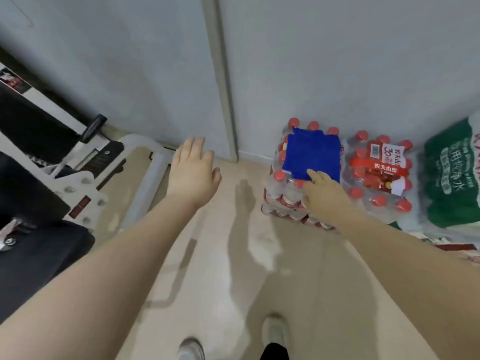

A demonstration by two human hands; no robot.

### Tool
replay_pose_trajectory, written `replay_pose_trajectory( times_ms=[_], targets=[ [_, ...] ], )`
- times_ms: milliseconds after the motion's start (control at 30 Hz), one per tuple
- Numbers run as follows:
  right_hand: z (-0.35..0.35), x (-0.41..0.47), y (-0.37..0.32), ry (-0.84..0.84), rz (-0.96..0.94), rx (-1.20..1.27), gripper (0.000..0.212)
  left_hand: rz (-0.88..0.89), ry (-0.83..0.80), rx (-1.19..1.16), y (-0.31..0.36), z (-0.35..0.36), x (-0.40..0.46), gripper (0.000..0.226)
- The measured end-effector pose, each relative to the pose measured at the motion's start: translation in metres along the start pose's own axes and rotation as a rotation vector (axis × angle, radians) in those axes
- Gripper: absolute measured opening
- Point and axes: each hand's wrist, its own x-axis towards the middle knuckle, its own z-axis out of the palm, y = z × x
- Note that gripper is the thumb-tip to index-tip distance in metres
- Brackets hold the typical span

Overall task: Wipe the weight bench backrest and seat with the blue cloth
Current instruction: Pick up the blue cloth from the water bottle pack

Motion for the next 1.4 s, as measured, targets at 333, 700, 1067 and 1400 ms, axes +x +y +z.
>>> replay_pose_trajectory(
  times_ms=[333, 700, 1067, 1400],
  targets=[
    [0.053, 0.054, 0.027, -0.032, 0.014, -0.091, 0.060, 0.022, -0.170, 0.008, -0.005, 0.090, 0.025, 0.040],
    [-0.082, -0.012, -0.010, 0.459, 0.036, 0.882, 0.028, 0.038, -0.129, -0.243, 0.051, -0.021, -0.009, 0.046],
    [-0.262, -0.142, -0.132, 0.030, -0.490, 1.214, 0.032, 0.058, 0.061, -0.469, 0.040, -0.210, -0.114, 0.036],
    [-0.301, -0.166, -0.217, -0.252, -0.637, 0.922, 0.016, -0.166, 0.197, -0.817, -0.059, -0.288, -0.211, 0.011]
  ],
)
